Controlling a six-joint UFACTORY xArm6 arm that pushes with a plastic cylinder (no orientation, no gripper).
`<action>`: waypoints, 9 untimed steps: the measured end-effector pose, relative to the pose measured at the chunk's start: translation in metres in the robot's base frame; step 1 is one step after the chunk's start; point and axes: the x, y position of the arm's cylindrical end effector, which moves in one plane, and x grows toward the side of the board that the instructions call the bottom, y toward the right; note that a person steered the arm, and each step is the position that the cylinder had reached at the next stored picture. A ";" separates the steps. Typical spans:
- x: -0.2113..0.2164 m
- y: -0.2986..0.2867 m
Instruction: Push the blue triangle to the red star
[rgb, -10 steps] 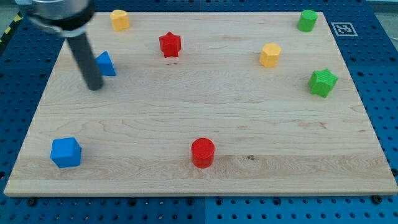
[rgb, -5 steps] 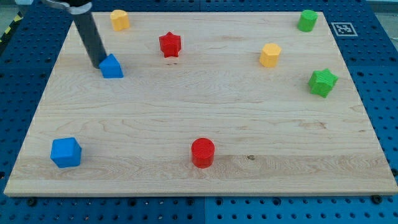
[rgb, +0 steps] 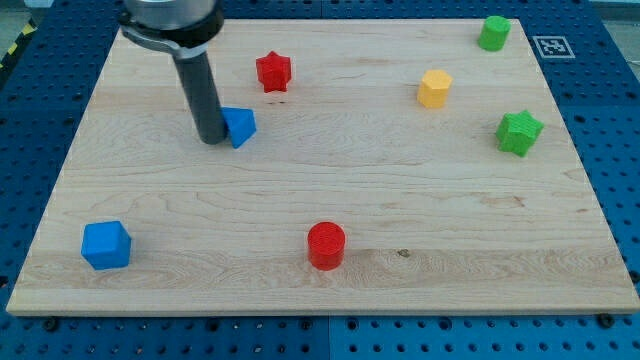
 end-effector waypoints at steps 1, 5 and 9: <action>0.000 0.020; -0.004 0.052; -0.064 0.052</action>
